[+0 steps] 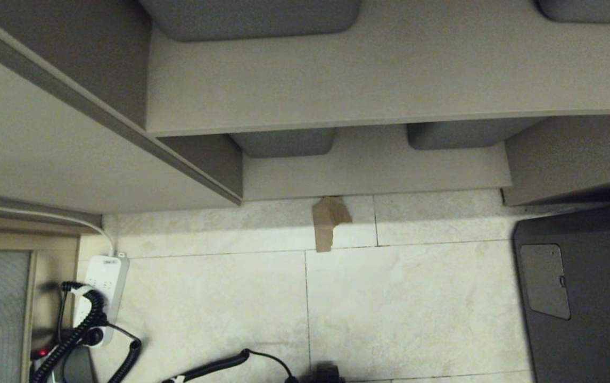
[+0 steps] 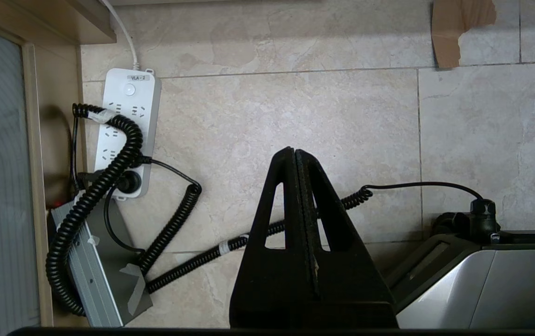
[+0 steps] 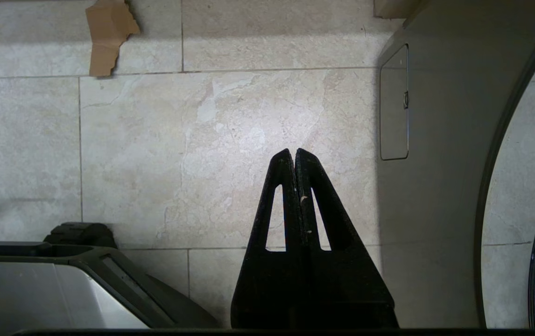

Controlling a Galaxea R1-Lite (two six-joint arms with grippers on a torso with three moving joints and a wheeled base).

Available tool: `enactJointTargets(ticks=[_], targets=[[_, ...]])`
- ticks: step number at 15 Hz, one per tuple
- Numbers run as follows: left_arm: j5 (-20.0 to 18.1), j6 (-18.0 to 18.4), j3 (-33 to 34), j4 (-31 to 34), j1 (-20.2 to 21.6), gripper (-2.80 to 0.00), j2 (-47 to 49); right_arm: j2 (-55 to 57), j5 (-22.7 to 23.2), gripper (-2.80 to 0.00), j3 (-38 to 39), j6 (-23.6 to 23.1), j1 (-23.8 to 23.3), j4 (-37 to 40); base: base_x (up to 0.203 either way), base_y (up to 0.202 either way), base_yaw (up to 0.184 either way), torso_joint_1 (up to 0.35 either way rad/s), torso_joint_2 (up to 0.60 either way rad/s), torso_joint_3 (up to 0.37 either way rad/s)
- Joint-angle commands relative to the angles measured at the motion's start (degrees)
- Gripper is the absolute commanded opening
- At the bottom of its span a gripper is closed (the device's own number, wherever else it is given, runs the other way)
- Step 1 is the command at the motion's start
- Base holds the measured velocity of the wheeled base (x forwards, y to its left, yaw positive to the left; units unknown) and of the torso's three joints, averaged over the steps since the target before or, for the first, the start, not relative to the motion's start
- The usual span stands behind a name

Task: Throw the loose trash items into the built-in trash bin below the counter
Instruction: Pick up the garbage

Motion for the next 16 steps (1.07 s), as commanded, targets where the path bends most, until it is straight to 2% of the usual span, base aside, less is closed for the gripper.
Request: enactJointTargets(ticks=[1, 16], targets=[[0.0, 0.1, 0.0, 0.0, 0.0, -2.80, 0.0, 0.0, 0.0, -2.80, 0.0, 0.0, 0.0, 0.0, 0.000, 0.000, 0.000, 0.000, 0.00, 0.000], [0.0, -0.2, 0.0, 0.0, 0.0, -2.80, 0.0, 0.0, 0.0, -2.80, 0.0, -0.2, 0.0, 0.0, 0.000, 0.000, 0.000, 0.000, 0.00, 0.000]])
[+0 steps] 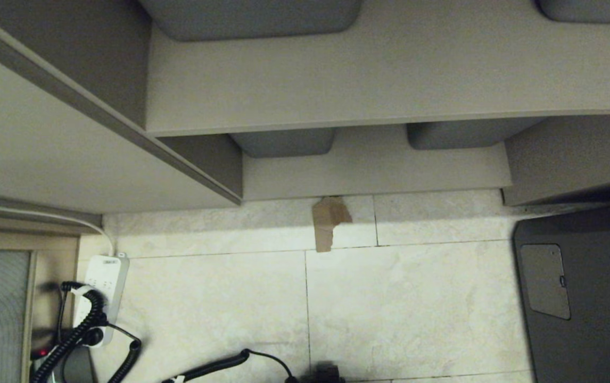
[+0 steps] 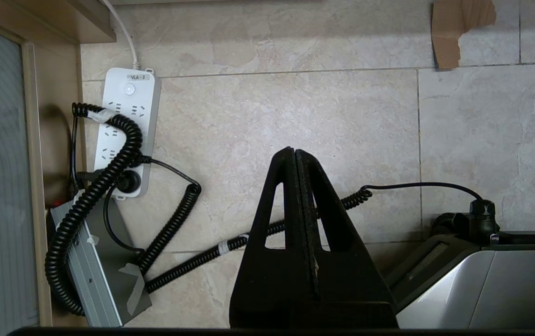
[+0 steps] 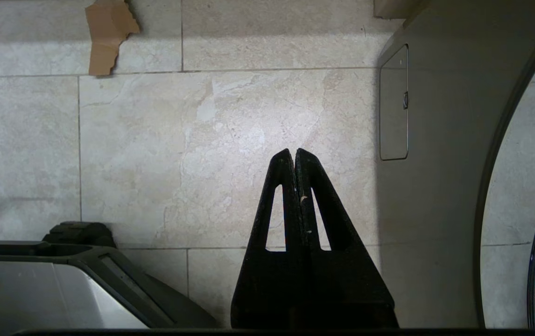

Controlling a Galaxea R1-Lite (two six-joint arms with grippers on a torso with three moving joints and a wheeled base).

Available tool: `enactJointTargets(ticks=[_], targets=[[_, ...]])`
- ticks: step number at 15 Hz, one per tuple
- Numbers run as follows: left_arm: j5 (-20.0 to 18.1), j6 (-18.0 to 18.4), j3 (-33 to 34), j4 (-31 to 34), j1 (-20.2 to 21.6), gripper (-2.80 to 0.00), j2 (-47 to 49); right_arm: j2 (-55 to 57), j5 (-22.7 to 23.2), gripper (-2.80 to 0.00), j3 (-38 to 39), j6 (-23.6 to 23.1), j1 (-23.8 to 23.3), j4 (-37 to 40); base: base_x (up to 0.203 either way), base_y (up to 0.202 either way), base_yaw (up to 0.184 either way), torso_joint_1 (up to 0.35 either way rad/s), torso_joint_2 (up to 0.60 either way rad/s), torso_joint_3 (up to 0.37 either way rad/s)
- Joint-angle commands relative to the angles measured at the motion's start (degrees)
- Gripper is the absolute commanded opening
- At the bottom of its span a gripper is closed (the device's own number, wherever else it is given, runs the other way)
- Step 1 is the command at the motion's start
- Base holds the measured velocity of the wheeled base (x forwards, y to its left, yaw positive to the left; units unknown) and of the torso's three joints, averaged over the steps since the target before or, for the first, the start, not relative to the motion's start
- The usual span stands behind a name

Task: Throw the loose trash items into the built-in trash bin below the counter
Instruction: Pick up the garbage

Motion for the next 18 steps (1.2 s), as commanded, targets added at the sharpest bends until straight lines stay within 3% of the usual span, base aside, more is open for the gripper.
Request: enactJointTargets(ticks=[1, 11, 18], targets=[[0.0, 0.0, 0.0, 0.0, 0.0, -2.80, 0.0, 0.0, 0.0, -2.80, 0.0, 0.1, 0.0, 0.0, 0.000, 0.000, 0.000, 0.000, 0.00, 0.000], [0.0, 0.0, -0.1, 0.0, 0.0, -2.80, 0.0, 0.0, 0.0, -2.80, 0.1, 0.2, 0.0, -0.1, 0.000, 0.000, 0.000, 0.000, 0.00, 0.000], [0.0, -0.2, -0.1, 0.0, 0.0, -2.80, 0.0, 0.0, 0.0, -2.80, 0.1, 0.2, 0.0, -0.1, -0.001, -0.116, 0.002, 0.003, 0.00, 0.003]])
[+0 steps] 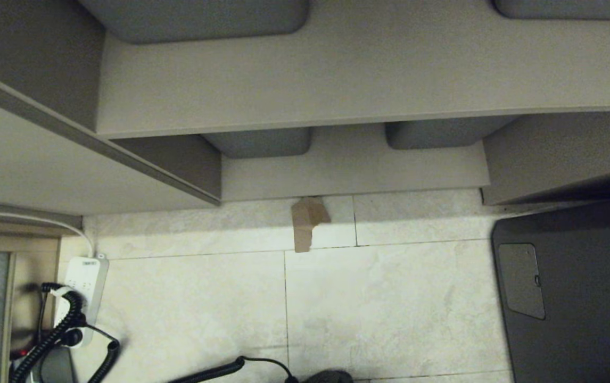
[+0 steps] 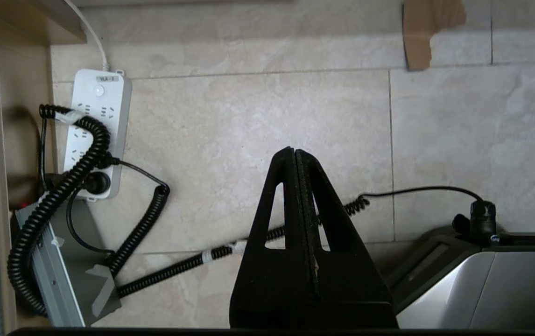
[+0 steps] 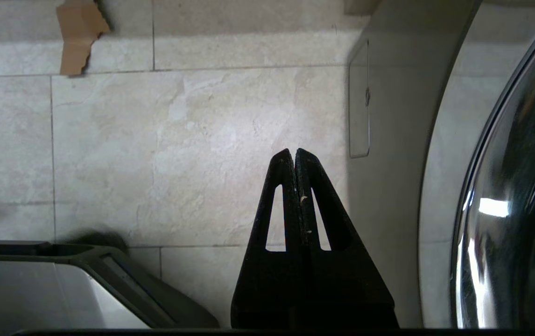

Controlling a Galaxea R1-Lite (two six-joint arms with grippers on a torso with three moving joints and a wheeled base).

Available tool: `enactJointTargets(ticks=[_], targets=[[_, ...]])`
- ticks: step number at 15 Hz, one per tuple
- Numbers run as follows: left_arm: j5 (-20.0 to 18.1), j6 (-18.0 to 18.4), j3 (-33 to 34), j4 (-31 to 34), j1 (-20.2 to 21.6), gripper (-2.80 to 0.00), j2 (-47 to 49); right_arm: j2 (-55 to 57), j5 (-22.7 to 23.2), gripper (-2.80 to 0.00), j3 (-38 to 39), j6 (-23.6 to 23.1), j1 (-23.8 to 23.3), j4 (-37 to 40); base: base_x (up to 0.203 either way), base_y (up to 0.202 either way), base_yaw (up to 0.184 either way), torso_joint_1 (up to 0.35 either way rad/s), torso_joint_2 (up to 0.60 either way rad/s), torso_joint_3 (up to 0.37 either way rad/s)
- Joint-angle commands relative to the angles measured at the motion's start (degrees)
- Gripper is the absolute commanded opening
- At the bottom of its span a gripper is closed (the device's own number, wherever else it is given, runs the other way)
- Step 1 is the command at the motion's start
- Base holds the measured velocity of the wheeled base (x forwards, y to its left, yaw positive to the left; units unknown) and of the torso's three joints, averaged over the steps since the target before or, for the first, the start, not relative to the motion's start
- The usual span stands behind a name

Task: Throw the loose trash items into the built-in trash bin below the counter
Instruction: Pick up the garbage

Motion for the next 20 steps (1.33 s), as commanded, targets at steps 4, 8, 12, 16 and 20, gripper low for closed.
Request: enactJointTargets(ticks=[4, 8, 12, 16, 20], targets=[[0.0, 0.1, 0.0, 0.1, 0.0, -2.80, 0.0, 0.0, 0.0, -2.80, 0.0, 0.0, 0.0, 0.0, 0.000, 0.000, 0.000, 0.000, 0.00, 0.000], [-0.8, 2.2, -0.1, -0.1, -0.1, -2.80, -0.1, 0.0, 0.0, -2.80, 0.0, 0.0, 0.0, 0.0, 0.000, 0.000, 0.000, 0.000, 0.00, 0.000], [-3.6, 2.3, -9.0, 0.3, -0.2, -2.80, 6.8, 0.0, 0.0, -2.80, 0.0, 0.0, 0.0, 0.0, 0.000, 0.000, 0.000, 0.000, 0.00, 0.000], [-19.8, -0.8, -22.2, 2.3, -4.2, 0.00, 24.6, 0.0, 0.0, -2.80, 0.0, 0.0, 0.0, 0.0, 0.000, 0.000, 0.000, 0.000, 0.00, 0.000], [-36.5, -1.8, -24.7, 19.9, -6.5, 0.00, 28.1, 0.0, 0.0, -2.80, 0.0, 0.0, 0.0, 0.0, 0.000, 0.000, 0.000, 0.000, 0.00, 0.000]])
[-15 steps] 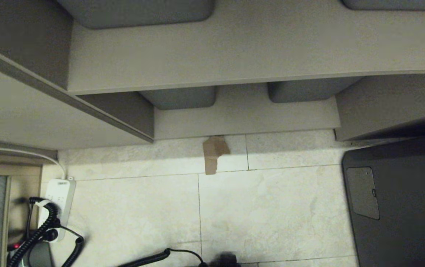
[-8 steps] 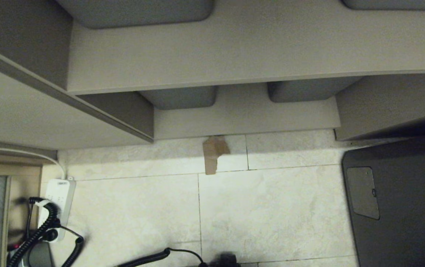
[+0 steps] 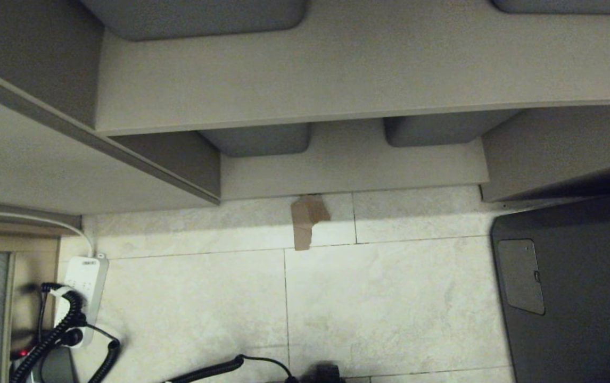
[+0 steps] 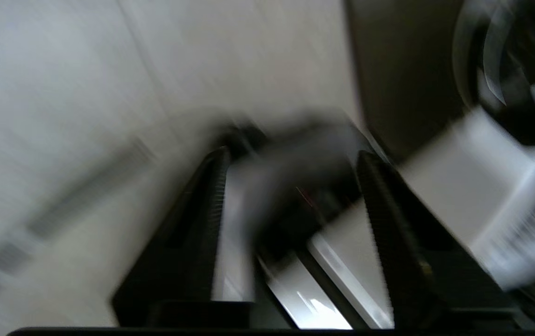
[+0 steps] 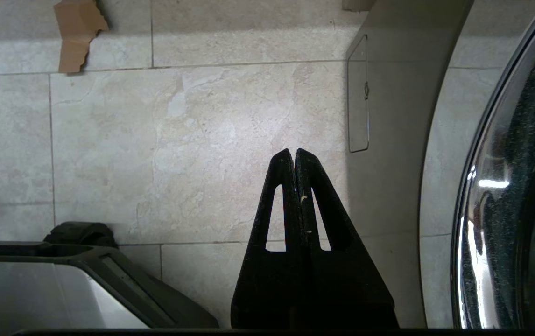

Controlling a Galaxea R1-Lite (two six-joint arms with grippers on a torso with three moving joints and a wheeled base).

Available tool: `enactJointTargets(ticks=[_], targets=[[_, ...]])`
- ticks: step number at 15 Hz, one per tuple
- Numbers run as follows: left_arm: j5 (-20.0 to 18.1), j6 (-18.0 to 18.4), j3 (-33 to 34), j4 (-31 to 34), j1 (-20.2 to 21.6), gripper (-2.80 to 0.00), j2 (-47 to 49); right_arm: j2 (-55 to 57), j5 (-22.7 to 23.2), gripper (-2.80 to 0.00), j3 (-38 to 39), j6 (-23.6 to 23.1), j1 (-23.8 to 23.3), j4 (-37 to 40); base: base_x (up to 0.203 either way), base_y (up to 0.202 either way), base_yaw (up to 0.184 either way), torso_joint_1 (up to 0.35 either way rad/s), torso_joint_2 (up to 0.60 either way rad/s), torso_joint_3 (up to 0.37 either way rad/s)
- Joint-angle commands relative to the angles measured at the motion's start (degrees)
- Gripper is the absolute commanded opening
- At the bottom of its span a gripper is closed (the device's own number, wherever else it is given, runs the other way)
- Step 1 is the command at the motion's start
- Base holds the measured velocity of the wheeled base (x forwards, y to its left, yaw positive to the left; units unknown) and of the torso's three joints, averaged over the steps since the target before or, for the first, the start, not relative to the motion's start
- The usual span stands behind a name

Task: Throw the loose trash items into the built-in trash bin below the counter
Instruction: Pick up the garbage

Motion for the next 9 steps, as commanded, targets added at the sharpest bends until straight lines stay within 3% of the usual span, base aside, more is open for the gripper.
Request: enactJointTargets(ticks=[1, 5, 9], targets=[[-1.7, -0.1, -0.5, 6.7, -0.4, 0.00, 2.7, 0.0, 0.0, -2.80, 0.0, 0.0, 0.0, 0.0, 0.000, 0.000, 0.000, 0.000, 0.00, 0.000], [-2.6, 0.1, 0.9, 6.7, -1.4, 0.00, 16.5, 0.0, 0.0, -2.80, 0.0, 0.0, 0.0, 0.0, 0.000, 0.000, 0.000, 0.000, 0.00, 0.000], [-1.9, 2.1, 1.3, -6.0, -3.9, 0.00, 41.3, 0.0, 0.0, -2.80, 0.0, 0.0, 0.0, 0.0, 0.000, 0.000, 0.000, 0.000, 0.00, 0.000]])
